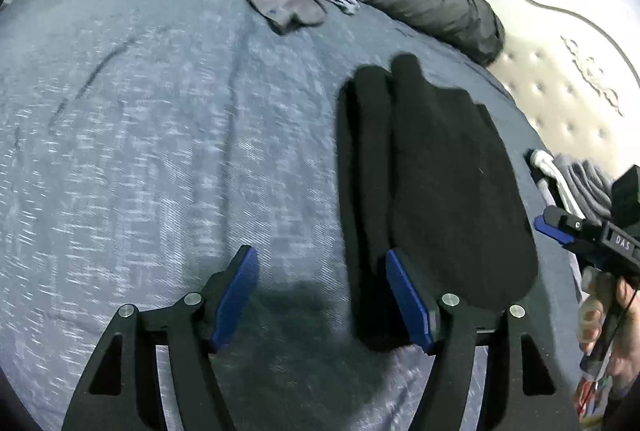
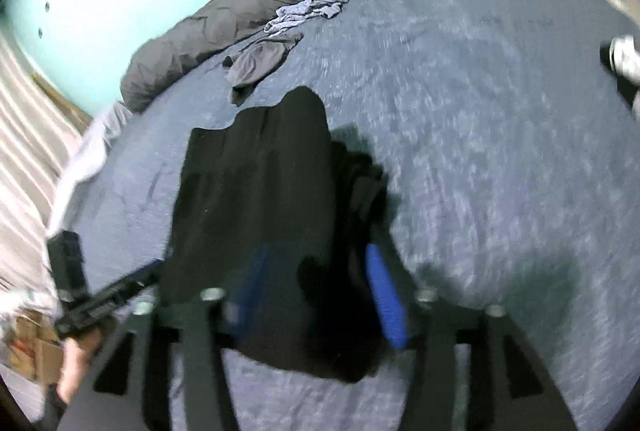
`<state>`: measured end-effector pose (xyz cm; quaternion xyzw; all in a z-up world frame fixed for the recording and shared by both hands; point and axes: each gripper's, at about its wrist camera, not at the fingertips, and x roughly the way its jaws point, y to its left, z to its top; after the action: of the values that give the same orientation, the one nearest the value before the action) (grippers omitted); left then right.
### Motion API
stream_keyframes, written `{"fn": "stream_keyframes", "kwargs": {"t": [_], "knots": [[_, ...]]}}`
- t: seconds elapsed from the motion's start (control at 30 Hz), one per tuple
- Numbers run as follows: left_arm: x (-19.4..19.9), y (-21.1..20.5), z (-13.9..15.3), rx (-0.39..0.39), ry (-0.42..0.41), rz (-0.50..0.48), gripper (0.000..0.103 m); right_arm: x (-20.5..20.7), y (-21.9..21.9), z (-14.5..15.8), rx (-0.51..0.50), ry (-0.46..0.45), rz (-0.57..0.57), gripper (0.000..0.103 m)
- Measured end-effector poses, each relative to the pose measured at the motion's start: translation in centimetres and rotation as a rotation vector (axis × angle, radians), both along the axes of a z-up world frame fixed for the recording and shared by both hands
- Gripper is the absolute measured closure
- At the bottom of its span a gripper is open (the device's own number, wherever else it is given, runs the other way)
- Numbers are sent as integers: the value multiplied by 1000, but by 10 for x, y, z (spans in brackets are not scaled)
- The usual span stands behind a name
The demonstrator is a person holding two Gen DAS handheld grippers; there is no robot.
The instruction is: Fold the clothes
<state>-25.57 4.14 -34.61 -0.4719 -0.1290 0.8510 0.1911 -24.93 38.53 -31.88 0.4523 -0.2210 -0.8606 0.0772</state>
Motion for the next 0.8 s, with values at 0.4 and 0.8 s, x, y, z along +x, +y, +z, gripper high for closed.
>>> {"fn": "stream_keyframes", "kwargs": {"t": [0.4, 0.8], "knots": [[-1, 8, 3, 66, -23, 4, 30, 11, -2, -37, -96, -105, 19, 26], [-3, 5, 24, 69, 18, 12, 22, -1, -2, -49, -50, -136, 8, 8]]}}
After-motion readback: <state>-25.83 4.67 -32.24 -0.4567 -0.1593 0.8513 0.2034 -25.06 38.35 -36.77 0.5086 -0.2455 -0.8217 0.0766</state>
